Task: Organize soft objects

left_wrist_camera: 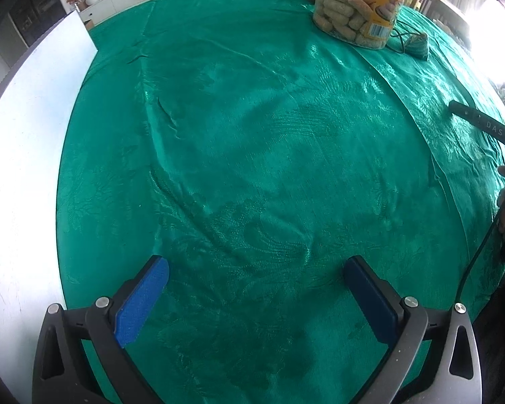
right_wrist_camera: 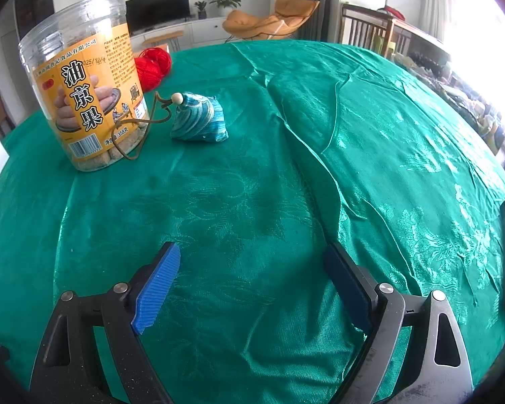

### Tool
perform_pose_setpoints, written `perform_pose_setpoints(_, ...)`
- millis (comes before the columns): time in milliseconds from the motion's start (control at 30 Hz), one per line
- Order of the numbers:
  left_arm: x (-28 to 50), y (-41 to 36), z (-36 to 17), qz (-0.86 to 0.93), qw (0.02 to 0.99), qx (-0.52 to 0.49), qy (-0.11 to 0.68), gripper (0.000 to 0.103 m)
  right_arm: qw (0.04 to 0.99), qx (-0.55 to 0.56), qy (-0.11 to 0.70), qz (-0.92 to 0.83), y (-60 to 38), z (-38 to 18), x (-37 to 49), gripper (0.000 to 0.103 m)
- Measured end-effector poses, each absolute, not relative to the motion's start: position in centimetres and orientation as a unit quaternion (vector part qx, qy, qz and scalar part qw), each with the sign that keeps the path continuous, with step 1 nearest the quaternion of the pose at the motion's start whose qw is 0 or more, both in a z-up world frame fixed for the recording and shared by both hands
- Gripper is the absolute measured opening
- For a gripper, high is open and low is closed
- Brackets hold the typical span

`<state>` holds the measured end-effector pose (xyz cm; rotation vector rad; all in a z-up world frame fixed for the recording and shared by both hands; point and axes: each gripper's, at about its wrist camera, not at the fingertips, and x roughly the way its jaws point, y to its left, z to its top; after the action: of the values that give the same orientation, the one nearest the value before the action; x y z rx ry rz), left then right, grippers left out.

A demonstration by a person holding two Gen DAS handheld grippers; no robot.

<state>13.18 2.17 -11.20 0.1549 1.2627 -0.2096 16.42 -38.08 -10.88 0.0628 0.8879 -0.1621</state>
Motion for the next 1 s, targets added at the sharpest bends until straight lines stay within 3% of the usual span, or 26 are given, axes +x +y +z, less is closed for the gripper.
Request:
perform_pose_setpoints(167, 14.4, 2.3, -9.5, -0.122, 0.792, 0.058, 0.596, 0.103, 0.899, 0.03, 0.429, -0.078, -38.1, -10.9, 16.4, 0.09)
perform_pose_setpoints(300, 17.8, 1.7, -3.5, -0.151, 0.82, 0.086, 0.546, 0.103, 0.899, 0.03, 0.429, -0.078, -38.1, -10.8, 16.3, 0.09)
perform_pose_setpoints(467, 27.7, -0.9, 8.1, -0.198, 0.857, 0.111, 0.463, 0.103, 0.899, 0.03, 0.429, -0.078, -38.2, -10.8, 16.3, 0.09)
perform_pose_setpoints(600, 38.9, -5.2, 12.8, -0.26, 0.84, 0.078, 0.469, 0.103, 0.899, 0.03, 0.429, -0.078, -38.1, -10.8, 16.3, 0.09)
perform_pose_setpoints(833, 51.6, -17.5, 6.6, -0.245, 0.758, 0.211, 0.566, 0.103, 0.899, 0.03, 0.429, -0.078, -38.1, -10.8, 16.3, 0.09)
perform_pose_setpoints(1000, 54.5, -20.4, -0.9, -0.222, 0.685, 0.206, 0.663, 0.103, 0.899, 0.03, 0.429, -0.077, -38.1, -10.8, 16.3, 0.09)
